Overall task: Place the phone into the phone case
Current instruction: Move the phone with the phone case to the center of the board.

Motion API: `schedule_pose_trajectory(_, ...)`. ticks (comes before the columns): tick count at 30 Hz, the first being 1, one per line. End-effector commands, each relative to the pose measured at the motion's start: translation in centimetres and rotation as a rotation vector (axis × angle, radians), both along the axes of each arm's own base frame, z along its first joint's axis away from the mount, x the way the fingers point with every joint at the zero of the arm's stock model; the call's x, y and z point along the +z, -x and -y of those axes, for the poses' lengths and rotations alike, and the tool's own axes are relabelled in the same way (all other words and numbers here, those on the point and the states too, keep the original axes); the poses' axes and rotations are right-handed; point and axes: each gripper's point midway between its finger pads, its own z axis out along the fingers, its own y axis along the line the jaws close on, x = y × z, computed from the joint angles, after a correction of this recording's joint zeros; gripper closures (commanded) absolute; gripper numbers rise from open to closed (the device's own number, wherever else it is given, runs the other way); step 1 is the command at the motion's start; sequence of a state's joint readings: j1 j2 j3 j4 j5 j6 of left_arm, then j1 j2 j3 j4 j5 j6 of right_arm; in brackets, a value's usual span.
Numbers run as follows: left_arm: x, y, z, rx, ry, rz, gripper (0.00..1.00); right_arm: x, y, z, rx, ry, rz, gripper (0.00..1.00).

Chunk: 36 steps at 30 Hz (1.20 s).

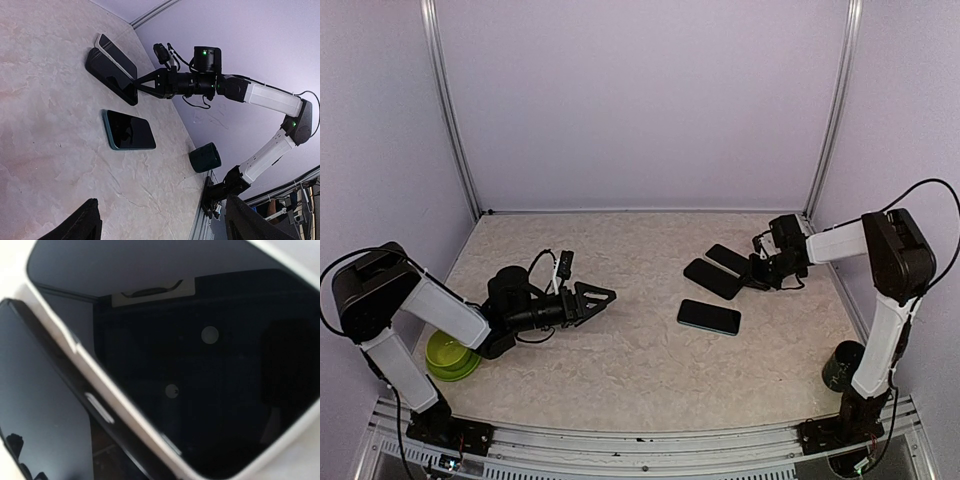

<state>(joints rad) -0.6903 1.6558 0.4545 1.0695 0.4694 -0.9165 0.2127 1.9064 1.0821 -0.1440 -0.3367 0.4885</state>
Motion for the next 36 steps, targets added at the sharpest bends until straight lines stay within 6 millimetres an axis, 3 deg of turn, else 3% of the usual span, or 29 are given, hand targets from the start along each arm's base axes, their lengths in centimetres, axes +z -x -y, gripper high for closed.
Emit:
schedule_pose_trajectory(1, 1.0, -0.4, -0.1, 0.013, 0.022, 0.028, 0.17, -1.0, -0.2, 0.3, -0.005, 0.004, -0.021, 0.89)
schedule_pose_trajectory(9, 1.1, -0.5, -0.3, 0.016, 0.023, 0.026, 0.17, -0.9, 0.1, 0.1, -0.009, -0.021, -0.020, 1.00)
schedule_pose_trajectory(19, 1.1, -0.5, -0.5, 0.018, 0.022, 0.027, 0.17, -0.1, 0.3, -0.3, -0.009, -0.138, -0.009, 1.00)
schedule_pose_trajectory(27, 0.9, -0.5, -0.6, 0.019, 0.023, 0.022, 0.17, 2.3, 0.8, -0.4, 0.003, -0.356, 0.033, 1.00)
schedule_pose_trajectory(36, 0.7, -0.3, -0.6, 0.015, 0.036, 0.011, 0.17, 4.4, 0.1, 0.5, -0.006, -0.333, 0.092, 1.00)
